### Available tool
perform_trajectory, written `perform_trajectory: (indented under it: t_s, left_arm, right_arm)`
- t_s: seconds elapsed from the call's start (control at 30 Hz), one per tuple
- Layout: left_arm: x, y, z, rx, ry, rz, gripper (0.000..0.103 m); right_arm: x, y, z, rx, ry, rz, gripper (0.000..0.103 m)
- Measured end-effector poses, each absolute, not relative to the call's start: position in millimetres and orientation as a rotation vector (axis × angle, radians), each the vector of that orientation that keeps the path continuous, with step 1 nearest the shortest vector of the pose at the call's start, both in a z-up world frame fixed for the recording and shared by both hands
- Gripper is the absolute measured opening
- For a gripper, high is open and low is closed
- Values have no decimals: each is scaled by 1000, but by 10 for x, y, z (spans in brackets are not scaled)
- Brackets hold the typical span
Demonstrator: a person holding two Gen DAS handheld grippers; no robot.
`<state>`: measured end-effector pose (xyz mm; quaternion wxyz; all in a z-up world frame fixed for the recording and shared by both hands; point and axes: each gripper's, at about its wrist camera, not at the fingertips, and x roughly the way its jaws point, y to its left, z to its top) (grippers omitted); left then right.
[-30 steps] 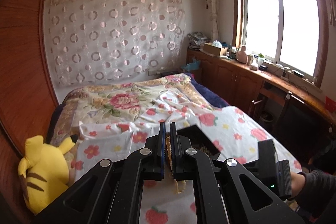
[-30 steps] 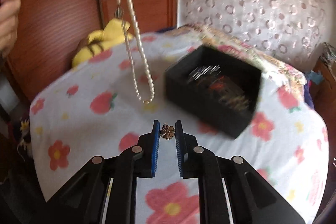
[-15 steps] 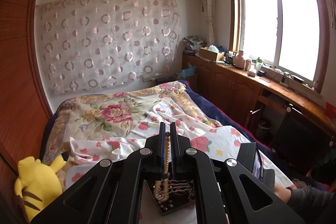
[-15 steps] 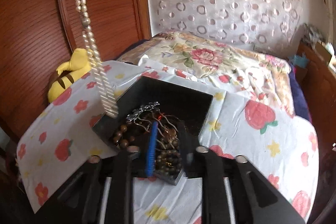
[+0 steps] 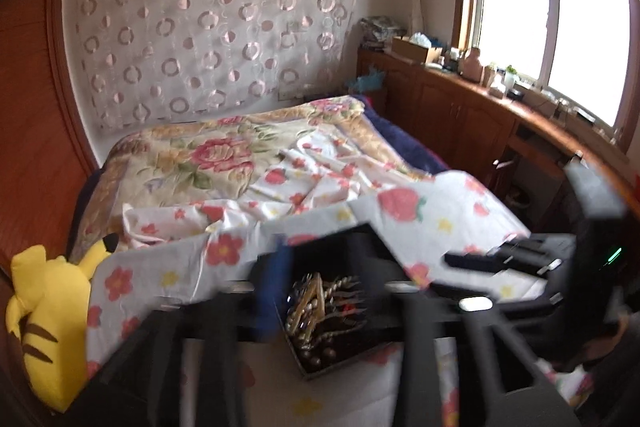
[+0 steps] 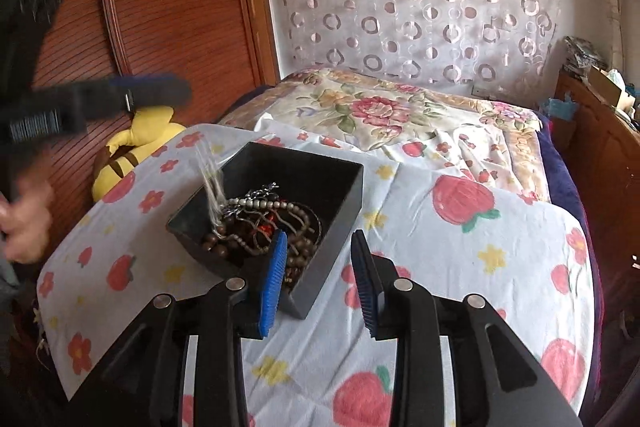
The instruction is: Organize jewelry
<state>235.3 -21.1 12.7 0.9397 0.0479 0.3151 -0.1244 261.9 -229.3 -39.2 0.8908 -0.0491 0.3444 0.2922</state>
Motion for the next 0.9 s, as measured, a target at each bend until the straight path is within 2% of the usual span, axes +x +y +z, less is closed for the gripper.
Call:
perform_trajectory:
  t_s: [0.13, 0.2, 0.27, 0.33, 0.5, 0.67, 0.77, 0.9]
  left_arm:
    - [2173, -199, -101, 120, 632, -215, 75]
    - [2074, -185, -167, 116, 619, -205, 80]
    - [1944, -157, -219, 102, 598, -178, 92]
    - [1828, -129, -241, 91, 577, -156, 95]
    - [1495, -105, -233, 51, 539, -118, 95]
    - [1125, -72, -182, 27, 505, -101, 95]
    - [960, -49, -148, 15, 489, -74, 95]
    - [801, -6, -137, 5, 484, -61, 95]
  right_arm:
    - [2446, -2378, -335, -87, 683, 589, 38]
    - [2341, -2410, -286, -76, 663, 583, 42]
    - [2227, -2438, -231, -65, 640, 575, 48]
    - [2134, -2440, -175, -62, 616, 564, 55]
    - [1806, -2486, -49, -35, 547, 514, 78]
    - [1468, -2548, -21, -5, 488, 459, 96]
    - [1294, -2612, -24, 33, 467, 430, 101]
    - [1120, -2643, -49, 37, 449, 382, 101]
